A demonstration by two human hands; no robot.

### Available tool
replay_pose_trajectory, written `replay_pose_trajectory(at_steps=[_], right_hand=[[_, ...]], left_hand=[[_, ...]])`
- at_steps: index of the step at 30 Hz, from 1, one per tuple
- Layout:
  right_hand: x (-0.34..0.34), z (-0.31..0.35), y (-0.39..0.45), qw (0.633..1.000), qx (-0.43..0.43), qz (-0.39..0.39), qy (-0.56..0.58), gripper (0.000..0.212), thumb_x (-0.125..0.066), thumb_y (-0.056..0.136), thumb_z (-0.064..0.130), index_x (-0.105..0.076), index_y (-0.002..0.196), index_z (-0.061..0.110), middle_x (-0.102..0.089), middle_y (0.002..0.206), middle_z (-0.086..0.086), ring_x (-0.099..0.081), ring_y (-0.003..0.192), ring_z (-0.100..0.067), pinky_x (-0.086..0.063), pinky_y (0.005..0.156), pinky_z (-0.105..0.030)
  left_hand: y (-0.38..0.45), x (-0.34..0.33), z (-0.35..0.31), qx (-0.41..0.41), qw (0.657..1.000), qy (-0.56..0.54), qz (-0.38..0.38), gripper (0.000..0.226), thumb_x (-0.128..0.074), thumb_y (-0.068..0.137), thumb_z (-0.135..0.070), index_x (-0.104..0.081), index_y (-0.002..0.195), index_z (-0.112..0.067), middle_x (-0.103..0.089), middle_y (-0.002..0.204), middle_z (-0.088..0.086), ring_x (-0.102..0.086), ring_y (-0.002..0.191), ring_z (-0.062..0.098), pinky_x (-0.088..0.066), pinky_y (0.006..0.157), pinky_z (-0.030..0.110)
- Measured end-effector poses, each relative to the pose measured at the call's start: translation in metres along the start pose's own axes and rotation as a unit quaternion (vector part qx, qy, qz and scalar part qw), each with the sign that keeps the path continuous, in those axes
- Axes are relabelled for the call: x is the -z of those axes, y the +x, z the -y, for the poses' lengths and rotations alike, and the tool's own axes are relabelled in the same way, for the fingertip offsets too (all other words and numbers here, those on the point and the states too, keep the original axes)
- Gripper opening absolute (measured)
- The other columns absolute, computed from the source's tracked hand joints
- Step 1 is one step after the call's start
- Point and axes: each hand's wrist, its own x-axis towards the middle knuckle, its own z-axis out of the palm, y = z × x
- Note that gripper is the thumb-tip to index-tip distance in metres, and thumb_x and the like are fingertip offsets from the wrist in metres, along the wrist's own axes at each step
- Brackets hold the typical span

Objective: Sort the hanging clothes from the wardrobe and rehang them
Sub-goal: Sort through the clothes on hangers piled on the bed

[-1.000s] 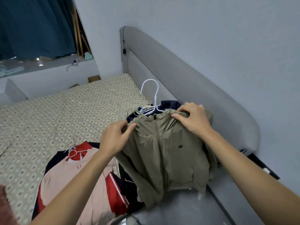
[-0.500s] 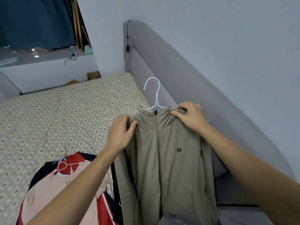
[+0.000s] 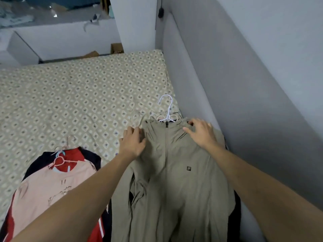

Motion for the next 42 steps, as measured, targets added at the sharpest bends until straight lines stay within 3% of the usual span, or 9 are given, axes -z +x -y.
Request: replay_pose_trajectory(at_steps=[5,8,18,22,31,36,38,42], right_hand=[[-0.027,-0.006,0.007,0.997,0.002,-0.023,-0.076,0.044,-0.072,0.092,0.038,-0.057,0.126,0.015,-0.054,0.12,-0.013,-0.05,0.118,-0.037,-0.041,0.096,-0.051],[-0.031,0.016,0.002,0.997,0.028,-0.035,-0.066,0.049,-0.072,0.09,0.036,-0.056,0.131,0.015,-0.054,0.122,-0.013,-0.05,0.117,-0.037,-0.041,0.094,-0.05],[-0.088,0.156,-0.027,0.984,0.153,0.083,0.027,0.059,-0.058,0.1,0.05,-0.047,0.148,0.019,-0.05,0.144,-0.004,-0.042,0.139,-0.027,-0.037,0.11,-0.048],[-0.133,0.228,-0.048,0.974,0.184,0.128,0.047,0.06,-0.055,0.102,0.052,-0.043,0.152,0.021,-0.048,0.146,0.0,-0.042,0.138,-0.023,-0.038,0.111,-0.045],[-0.268,0.381,-0.073,0.96,0.193,0.198,0.03,0.058,-0.057,0.103,0.047,-0.045,0.151,0.017,-0.052,0.143,-0.004,-0.045,0.133,-0.026,-0.041,0.106,-0.043],[-0.379,0.426,-0.054,0.958,0.124,0.254,0.053,0.056,-0.058,0.103,0.045,-0.046,0.15,0.019,-0.051,0.146,-0.001,-0.046,0.136,-0.022,-0.041,0.111,-0.043],[-0.426,0.434,-0.04,0.956,0.108,0.269,0.042,0.055,-0.055,0.104,0.046,-0.045,0.151,0.019,-0.05,0.148,-0.001,-0.045,0.138,-0.023,-0.041,0.112,-0.045],[-0.498,0.438,-0.02,0.964,0.083,0.252,0.018,0.054,-0.06,0.103,0.04,-0.047,0.15,0.019,-0.052,0.147,-0.004,-0.045,0.138,-0.027,-0.04,0.11,-0.043]], left_hand=[[0.002,-0.011,0.004,0.02,1.0,-0.002,0.009,0.045,-0.054,0.101,-0.038,-0.046,0.141,-0.02,-0.04,0.144,0.006,-0.035,0.135,0.029,-0.037,0.107,0.052],[-0.018,-0.007,0.021,0.003,1.0,0.021,0.002,0.046,-0.053,0.102,-0.039,-0.045,0.144,-0.021,-0.042,0.142,0.004,-0.039,0.134,0.028,-0.039,0.107,0.051],[-0.083,0.038,0.123,0.028,0.997,0.044,-0.052,0.064,-0.033,0.096,-0.06,-0.045,0.148,-0.025,-0.051,0.137,-0.001,-0.046,0.129,0.026,-0.041,0.1,0.048],[-0.119,0.054,0.197,0.058,0.994,0.041,-0.079,0.065,-0.032,0.097,-0.061,-0.05,0.146,-0.022,-0.054,0.131,0.0,-0.05,0.122,0.027,-0.043,0.094,0.047],[-0.145,0.077,0.423,0.136,0.989,0.026,-0.051,0.072,-0.026,0.095,-0.065,-0.044,0.151,-0.023,-0.052,0.142,0.003,-0.046,0.13,0.029,-0.041,0.103,0.05],[-0.11,0.06,0.557,0.138,0.99,0.019,-0.016,0.072,-0.027,0.096,-0.063,-0.043,0.152,-0.02,-0.051,0.144,0.006,-0.046,0.132,0.031,-0.042,0.105,0.05],[-0.087,0.046,0.603,0.138,0.99,0.006,-0.001,0.064,-0.037,0.103,-0.055,-0.041,0.154,-0.018,-0.048,0.146,0.008,-0.044,0.135,0.031,-0.043,0.105,0.047],[-0.039,0.016,0.665,0.13,0.991,-0.009,0.023,0.059,-0.043,0.107,-0.046,-0.034,0.158,-0.017,-0.042,0.152,0.008,-0.04,0.14,0.031,-0.044,0.103,0.045]])
